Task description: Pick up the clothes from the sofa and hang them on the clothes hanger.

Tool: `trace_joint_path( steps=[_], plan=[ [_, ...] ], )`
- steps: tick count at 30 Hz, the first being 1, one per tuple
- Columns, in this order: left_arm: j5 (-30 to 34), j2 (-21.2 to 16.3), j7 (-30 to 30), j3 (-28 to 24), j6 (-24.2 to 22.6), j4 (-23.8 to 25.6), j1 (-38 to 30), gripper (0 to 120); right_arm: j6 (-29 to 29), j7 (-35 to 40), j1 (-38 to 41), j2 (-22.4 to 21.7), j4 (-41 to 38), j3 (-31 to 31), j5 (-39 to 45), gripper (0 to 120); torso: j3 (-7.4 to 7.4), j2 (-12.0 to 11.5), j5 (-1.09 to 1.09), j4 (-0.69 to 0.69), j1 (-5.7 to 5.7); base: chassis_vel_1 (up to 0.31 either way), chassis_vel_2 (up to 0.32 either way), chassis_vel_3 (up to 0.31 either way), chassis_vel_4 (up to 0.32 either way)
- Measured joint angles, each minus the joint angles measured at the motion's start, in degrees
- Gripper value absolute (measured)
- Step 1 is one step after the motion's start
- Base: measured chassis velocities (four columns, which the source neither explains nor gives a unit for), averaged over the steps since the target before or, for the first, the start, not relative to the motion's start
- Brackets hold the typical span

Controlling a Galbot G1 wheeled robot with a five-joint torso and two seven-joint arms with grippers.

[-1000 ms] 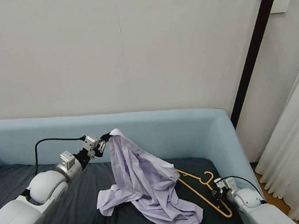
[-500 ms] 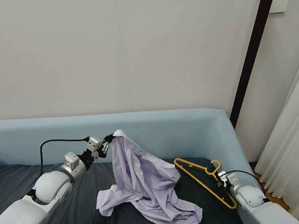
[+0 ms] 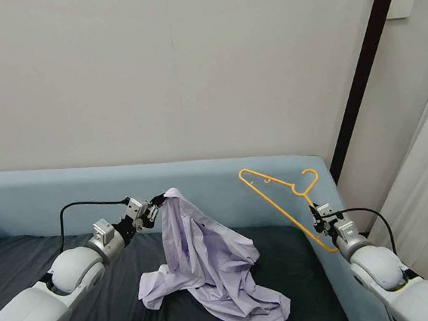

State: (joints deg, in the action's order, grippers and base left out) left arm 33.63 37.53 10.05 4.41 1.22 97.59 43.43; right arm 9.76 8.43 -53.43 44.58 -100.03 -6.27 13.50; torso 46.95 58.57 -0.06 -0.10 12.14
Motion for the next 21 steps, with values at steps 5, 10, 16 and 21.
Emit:
trace_joint_path(
  steps=[5,10,16,21],
  plan=[
    [1.68,-0.55,-0.31,0.16,-0.22,0.06,-0.07,0,-5.15,-1.75,-3.77,-2.0,-6.0,1.2,-9.03,4,0.0,0.0,-0.01,0.05,0.0,0.0,0.0,0.0,0.0],
    [3.59,-1.15,-0.8,0.27,-0.65,0.79,-0.14,0,-7.41,0.42,-7.82,-2.24,-9.29,1.68,-19.89,4,0.0,0.0,0.01,0.01,0.0,0.0,0.0,0.0,0.0],
    [6.07,-1.66,-1.16,0.31,-0.62,1.01,0.24,0,-9.42,3.84,-10.33,-0.69,-10.59,2.99,-30.7,4,0.0,0.0,0.0,0.02,0.0,0.0,0.0,0.0,0.0],
    [7.7,-2.08,-1.69,-0.03,0.15,1.09,0.89,0,-9.44,4.32,-8.74,1.85,-8.69,4.56,-39.0,4,0.0,0.0,0.01,0.05,0.0,0.0,0.0,0.0,0.0]
  ],
)
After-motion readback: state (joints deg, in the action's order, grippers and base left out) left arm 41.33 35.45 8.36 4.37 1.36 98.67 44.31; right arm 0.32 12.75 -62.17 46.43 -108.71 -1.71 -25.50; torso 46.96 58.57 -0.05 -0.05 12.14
